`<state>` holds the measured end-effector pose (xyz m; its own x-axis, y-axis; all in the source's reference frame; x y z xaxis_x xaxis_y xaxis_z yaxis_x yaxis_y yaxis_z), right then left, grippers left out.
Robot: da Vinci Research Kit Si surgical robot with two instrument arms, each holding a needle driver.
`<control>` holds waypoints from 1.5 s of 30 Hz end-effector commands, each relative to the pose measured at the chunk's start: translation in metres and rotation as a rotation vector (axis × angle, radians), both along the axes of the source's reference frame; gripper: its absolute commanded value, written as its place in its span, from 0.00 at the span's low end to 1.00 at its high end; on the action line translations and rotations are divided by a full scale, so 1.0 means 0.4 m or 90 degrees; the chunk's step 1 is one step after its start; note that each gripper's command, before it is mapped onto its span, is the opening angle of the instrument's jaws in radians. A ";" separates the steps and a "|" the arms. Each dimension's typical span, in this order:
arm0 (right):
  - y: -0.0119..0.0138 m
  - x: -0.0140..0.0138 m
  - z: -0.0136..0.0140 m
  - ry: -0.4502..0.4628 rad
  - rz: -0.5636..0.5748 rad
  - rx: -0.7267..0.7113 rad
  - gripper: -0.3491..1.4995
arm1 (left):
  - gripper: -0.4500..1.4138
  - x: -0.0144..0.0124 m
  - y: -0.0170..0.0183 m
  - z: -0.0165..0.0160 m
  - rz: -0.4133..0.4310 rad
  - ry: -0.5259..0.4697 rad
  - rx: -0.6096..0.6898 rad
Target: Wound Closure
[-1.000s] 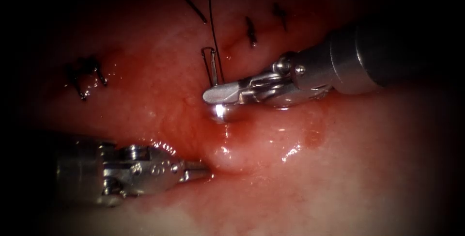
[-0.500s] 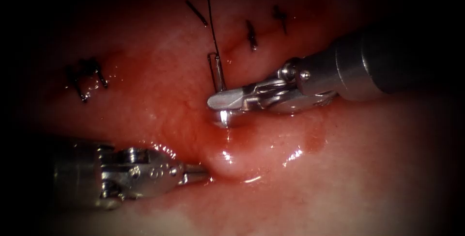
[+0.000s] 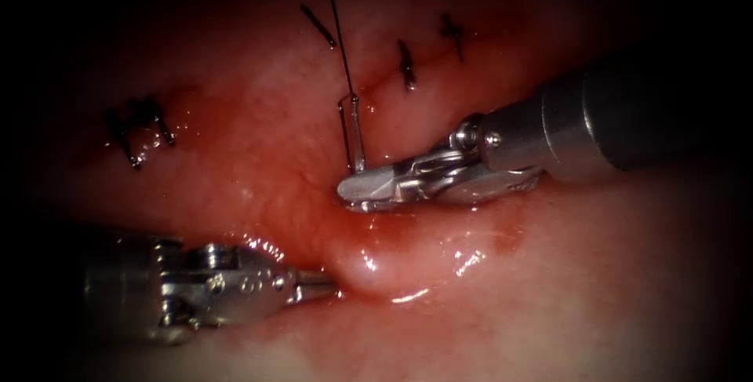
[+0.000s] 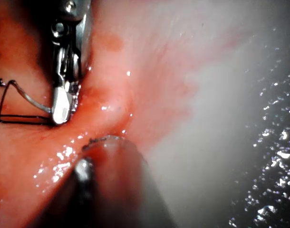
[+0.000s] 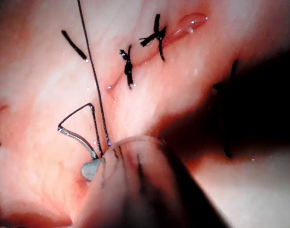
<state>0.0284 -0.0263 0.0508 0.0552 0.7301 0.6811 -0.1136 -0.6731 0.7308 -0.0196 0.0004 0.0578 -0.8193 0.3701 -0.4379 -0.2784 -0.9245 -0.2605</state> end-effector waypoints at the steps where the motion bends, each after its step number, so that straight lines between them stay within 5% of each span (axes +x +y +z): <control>1: -0.0020 0.0004 0.0008 -0.002 -0.001 0.004 0.00 | 0.31 -0.0015 -0.0025 0.0011 0.000 0.000 0.002; 21: -0.0105 0.0005 -0.0058 0.013 -0.014 0.019 0.00 | 0.30 -0.0015 -0.0024 0.0011 0.000 0.002 0.000; 27: -0.0079 -0.0003 -0.0060 0.016 0.018 0.019 0.00 | 0.30 -0.0016 -0.0024 0.0011 0.000 0.003 0.000; 33: -0.0006 -0.0020 -0.0010 0.002 0.101 -0.157 0.00 | 0.30 -0.0016 -0.0025 0.0012 -0.001 0.003 0.000; 36: 0.0037 -0.0022 0.0030 -0.009 0.157 -0.246 0.73 | 0.30 -0.0016 -0.0025 0.0011 -0.001 0.003 0.000; 37: 0.0051 -0.0022 0.0043 -0.017 0.171 -0.270 0.84 | 0.30 -0.0016 -0.0025 0.0012 -0.002 0.003 0.000; 40: 0.0090 -0.0017 0.0090 -0.043 0.203 -0.338 0.98 | 0.30 -0.0016 -0.0025 0.0012 -0.002 0.004 0.000; 45: 0.0133 -0.0025 0.0165 -0.092 0.218 -0.455 0.98 | 0.30 -0.0016 -0.0027 0.0011 -0.002 0.004 0.000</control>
<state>0.0269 -0.0201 0.0567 -0.3080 0.9513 0.0121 -0.1182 -0.0509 0.9917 -0.0197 0.0003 0.0578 -0.8207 0.3725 -0.4331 -0.2849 -0.9240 -0.2550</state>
